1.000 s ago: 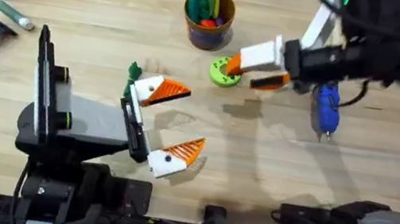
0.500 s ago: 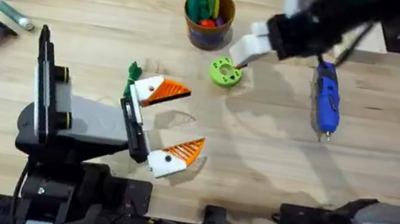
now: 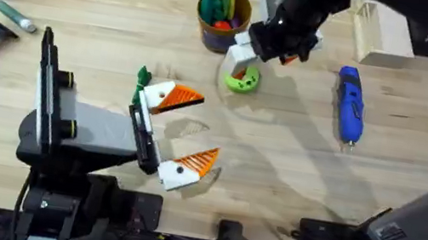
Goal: Pick up the gripper from the table and insert it into the empty holder that is missing its gripper. Then pick up a screw, insert it into the mounting hole, and use the screwdriver to tighten it. Finally, clean up the table by picking up the vegetable and placing it into the bucket.
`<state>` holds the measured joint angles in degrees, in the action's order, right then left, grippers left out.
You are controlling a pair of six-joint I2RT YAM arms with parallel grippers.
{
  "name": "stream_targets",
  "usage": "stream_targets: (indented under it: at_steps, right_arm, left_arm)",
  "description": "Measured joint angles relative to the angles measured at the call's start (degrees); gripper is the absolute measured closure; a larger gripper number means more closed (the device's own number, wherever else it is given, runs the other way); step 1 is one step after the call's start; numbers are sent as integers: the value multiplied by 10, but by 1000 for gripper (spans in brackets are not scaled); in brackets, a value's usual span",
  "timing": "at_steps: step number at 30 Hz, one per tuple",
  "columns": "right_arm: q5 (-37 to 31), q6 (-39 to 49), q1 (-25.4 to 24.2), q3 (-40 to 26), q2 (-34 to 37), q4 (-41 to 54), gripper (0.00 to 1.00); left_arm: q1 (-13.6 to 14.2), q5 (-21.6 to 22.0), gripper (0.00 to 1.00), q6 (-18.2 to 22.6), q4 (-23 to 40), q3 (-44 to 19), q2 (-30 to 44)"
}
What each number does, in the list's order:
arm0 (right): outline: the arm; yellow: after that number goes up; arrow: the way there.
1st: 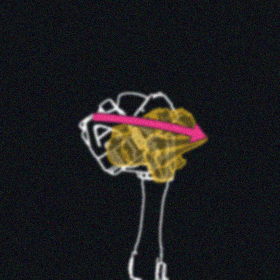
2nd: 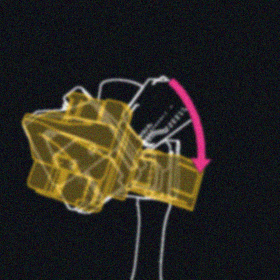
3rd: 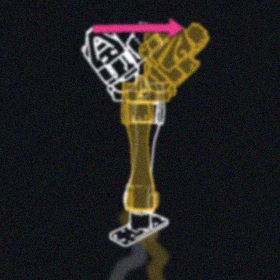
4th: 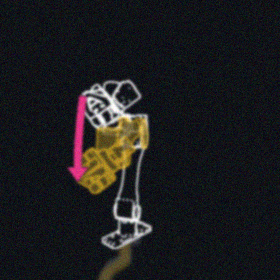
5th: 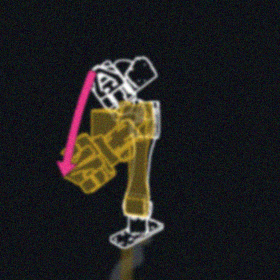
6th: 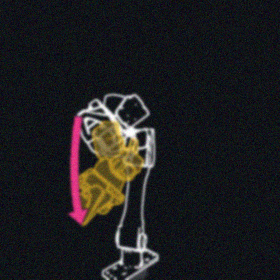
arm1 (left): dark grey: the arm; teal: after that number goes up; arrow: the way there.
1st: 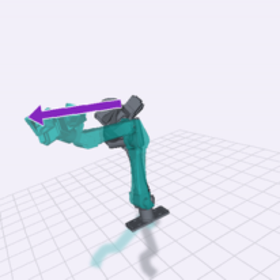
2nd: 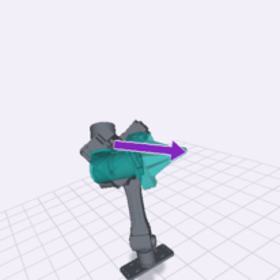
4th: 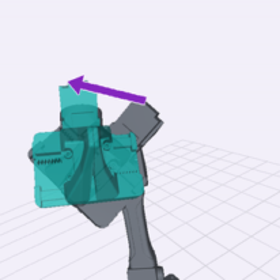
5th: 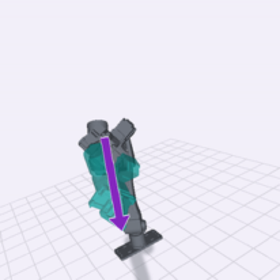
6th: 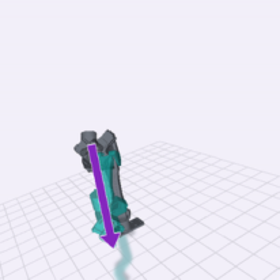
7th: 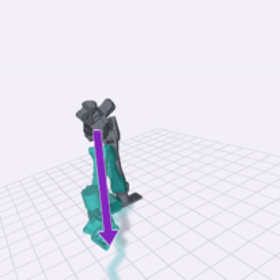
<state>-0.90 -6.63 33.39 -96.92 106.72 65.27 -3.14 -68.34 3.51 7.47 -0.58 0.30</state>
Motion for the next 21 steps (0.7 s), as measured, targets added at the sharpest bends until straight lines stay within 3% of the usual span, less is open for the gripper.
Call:
stream_targets:
  at_steps: [7,9,21]
  right_arm:
    - [-13,-11,3,0,7,-11,14]
    - [-15,-11,3,3,7,-26,63]
    - [-18,-16,3,63,24,-97,117]
  left_arm:
    - [0,0,15,0,0,0,0]
    - [0,0,14,0,0,0,0]
    - [0,0,15,0,0,0,0]
